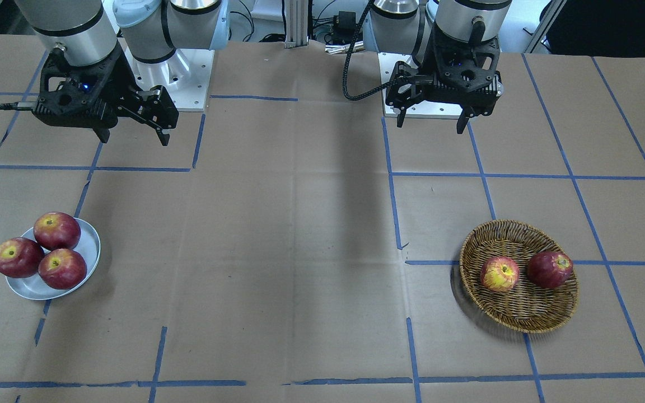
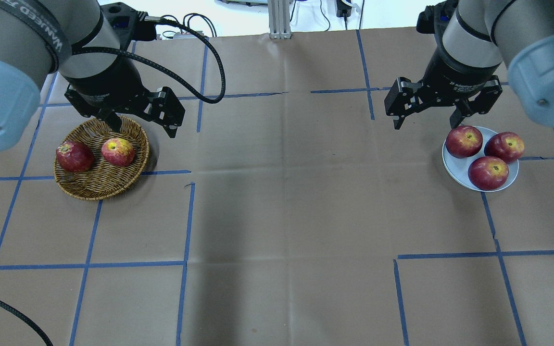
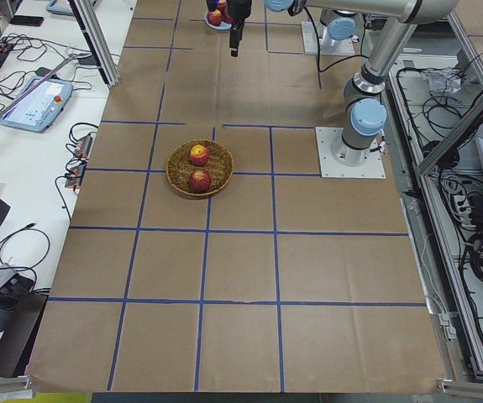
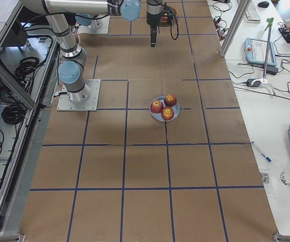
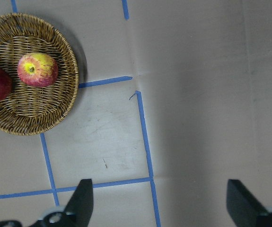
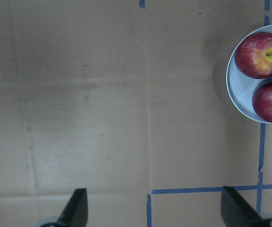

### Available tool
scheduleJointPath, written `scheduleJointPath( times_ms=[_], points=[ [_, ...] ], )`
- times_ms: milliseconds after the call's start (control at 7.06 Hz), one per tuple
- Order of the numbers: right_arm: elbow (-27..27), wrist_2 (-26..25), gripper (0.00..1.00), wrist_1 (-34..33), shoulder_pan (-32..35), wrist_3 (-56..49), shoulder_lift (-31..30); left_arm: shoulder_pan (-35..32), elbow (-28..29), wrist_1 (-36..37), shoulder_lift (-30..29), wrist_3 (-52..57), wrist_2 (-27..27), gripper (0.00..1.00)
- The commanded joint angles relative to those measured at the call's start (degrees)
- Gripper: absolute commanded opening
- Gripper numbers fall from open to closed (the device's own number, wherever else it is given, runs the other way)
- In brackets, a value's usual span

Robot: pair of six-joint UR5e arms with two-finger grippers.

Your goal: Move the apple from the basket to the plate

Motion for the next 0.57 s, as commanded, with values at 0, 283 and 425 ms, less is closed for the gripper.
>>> scheduleJointPath(
  times_ms=[0,283,425],
  points=[
    [0.0,0.0,1.00,0.0,0.1,0.0,0.0,0.1,-0.2,0.5,0.2,0.2,0.3,0.99],
    [0.0,0.0,1.00,0.0,0.1,-0.1,0.0,0.1,-0.2,0.5,0.1,0.3,0.3,0.99],
    [0.0,0.0,1.00,0.0,0.1,-0.1,0.1,0.1,-0.2,1.9,0.1,0.7,0.4,0.99]
  ],
)
